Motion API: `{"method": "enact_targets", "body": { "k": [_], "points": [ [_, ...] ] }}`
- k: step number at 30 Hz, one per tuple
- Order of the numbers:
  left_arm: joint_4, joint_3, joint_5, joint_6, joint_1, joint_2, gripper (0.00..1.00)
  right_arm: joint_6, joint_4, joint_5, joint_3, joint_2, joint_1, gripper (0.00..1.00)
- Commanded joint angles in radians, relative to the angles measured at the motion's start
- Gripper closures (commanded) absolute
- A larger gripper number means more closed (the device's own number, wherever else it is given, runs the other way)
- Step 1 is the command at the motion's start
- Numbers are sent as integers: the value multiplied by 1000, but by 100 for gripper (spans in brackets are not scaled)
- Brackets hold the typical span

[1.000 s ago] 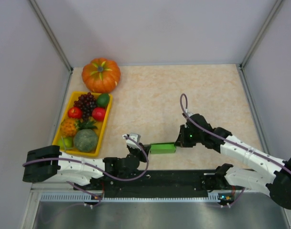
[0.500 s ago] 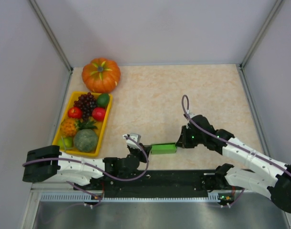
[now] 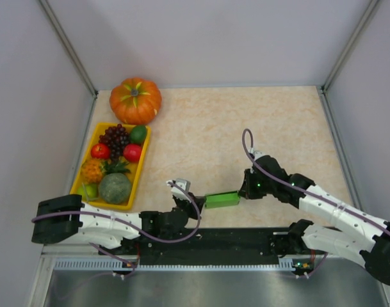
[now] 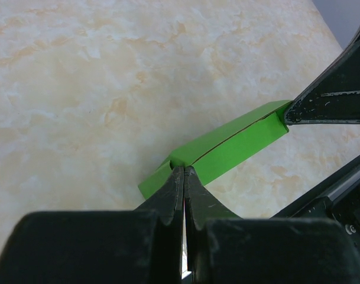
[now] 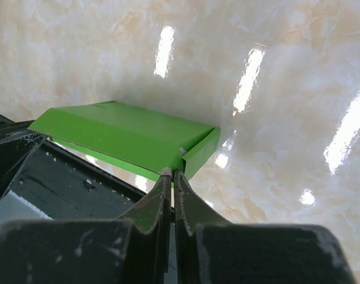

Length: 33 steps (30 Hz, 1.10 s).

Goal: Fold the paper box

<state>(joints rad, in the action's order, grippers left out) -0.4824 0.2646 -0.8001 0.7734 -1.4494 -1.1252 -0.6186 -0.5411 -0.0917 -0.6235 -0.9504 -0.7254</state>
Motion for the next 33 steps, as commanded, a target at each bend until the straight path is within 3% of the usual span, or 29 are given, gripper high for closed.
{"method": "enact_targets", "body": {
  "k": [1, 9, 20, 24, 33],
  "points": [
    [151, -1, 25, -2, -3, -65, 100, -19, -132, 222, 4, -2, -38, 100],
    [243, 94, 33, 109, -3, -131, 100, -125, -148, 355, 54, 42, -117, 100],
    [258, 101, 27, 127, -5, -177, 100, -150, -189, 359, 7, 113, -117, 78],
    [261, 99, 24, 125, -5, -177, 100, -148, -189, 333, -12, 147, -117, 61],
    [254, 85, 19, 124, -6, -170, 100, -96, -46, 235, 80, 236, -65, 65]
  ]
}}
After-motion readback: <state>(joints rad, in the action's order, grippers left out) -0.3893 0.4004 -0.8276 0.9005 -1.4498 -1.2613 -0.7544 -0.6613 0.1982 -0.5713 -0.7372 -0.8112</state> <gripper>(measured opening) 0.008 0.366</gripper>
